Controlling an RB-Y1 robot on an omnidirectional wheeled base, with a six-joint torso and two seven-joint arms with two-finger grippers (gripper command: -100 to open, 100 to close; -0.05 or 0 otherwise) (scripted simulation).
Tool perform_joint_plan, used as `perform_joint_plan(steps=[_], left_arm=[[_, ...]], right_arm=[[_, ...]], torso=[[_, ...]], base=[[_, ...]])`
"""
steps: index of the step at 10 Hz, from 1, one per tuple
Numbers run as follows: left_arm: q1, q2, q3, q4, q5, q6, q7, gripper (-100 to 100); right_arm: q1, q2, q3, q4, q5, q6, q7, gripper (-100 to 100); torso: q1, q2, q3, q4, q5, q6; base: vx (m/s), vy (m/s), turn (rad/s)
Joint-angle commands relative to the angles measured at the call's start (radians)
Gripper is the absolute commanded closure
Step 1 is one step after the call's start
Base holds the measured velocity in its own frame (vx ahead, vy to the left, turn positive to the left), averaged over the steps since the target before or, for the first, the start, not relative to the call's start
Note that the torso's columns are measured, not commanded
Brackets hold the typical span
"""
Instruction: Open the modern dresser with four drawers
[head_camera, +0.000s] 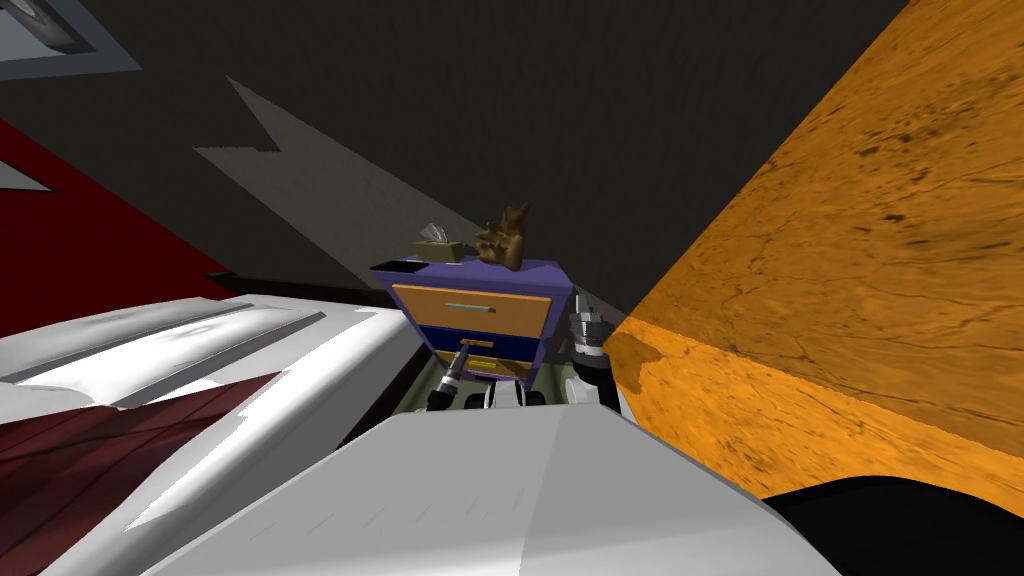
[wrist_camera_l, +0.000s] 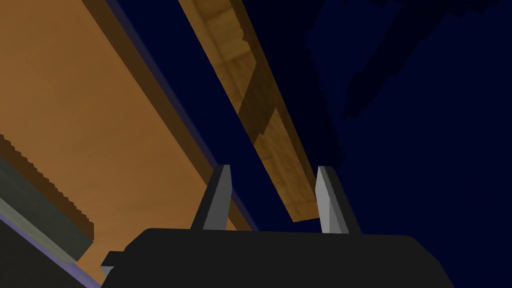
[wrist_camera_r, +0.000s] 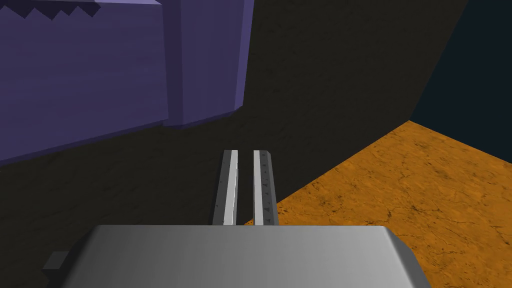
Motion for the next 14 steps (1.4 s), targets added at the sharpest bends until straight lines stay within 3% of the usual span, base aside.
perform_joint_plan(steps=[1, 2, 7, 8, 11, 12, 14], left_arm=[[-0.005, 0.003, 0.001, -0.015, 0.0, 0.02, 0.005, -100], [0.007, -0.002, -0.001, 0.003, -0.001, -0.006, -0.002, 100], [0.038, 0.022, -0.014, -0.077, -0.005, 0.027, 0.022, 100], [0.035, 0.018, -0.014, -0.054, -0.004, 0.027, 0.019, 100], [0.073, 0.032, -0.025, -0.095, -0.009, 0.018, 0.028, 100], [0.08, 0.039, -0.03, -0.12, -0.009, 0.053, 0.038, -100], [0.09, 0.055, -0.031, -0.178, -0.008, 0.098, 0.056, -100]], right_arm=[[0.0, 0.0, 0.0, 0.0, 0.0, 0.0, 0.0, 0], [0.0, 0.0, 0.0, 0.0, 0.0, 0.0, 0.0, 0], [-0.001, 0.0, 0.0, 0.0, 0.0, 0.0, 0.0, 0], [-0.001, 0.0, 0.0, 0.0, 0.0, 0.0, 0.0, 0], [0.0, 0.0, 0.0, 0.0, 0.0, 0.0, 0.0, 0], [-0.001, 0.0, 0.0, 0.0, 0.0, 0.0, 0.0, 0], [0.0, 0.0, 0.0, 0.0, 0.0, 0.0, 0.0, 0]], torso=[[-0.001, 0.001, 0.0, 0.0, 0.0, 0.0], [0.002, 0.004, 0.002, 0.001, 0.0, 0.0], [0.002, 0.013, 0.007, 0.006, -0.001, -0.002], [0.002, 0.011, 0.005, 0.007, -0.003, -0.002], [0.003, 0.009, 0.005, 0.005, -0.002, -0.002], [0.004, 0.01, 0.005, 0.007, -0.002, -0.003], [0.001, -0.002, -0.001, 0.001, -0.001, 0.0]], base=[[0.031, -0.016, -0.002], [-0.031, -0.002, 0.024], [-0.144, 0.018, 0.019], [-0.098, 0.006, 0.005], [-0.172, 0.035, 0.03], [-0.094, 0.008, 0.0], [-0.007, -0.018, -0.005]])
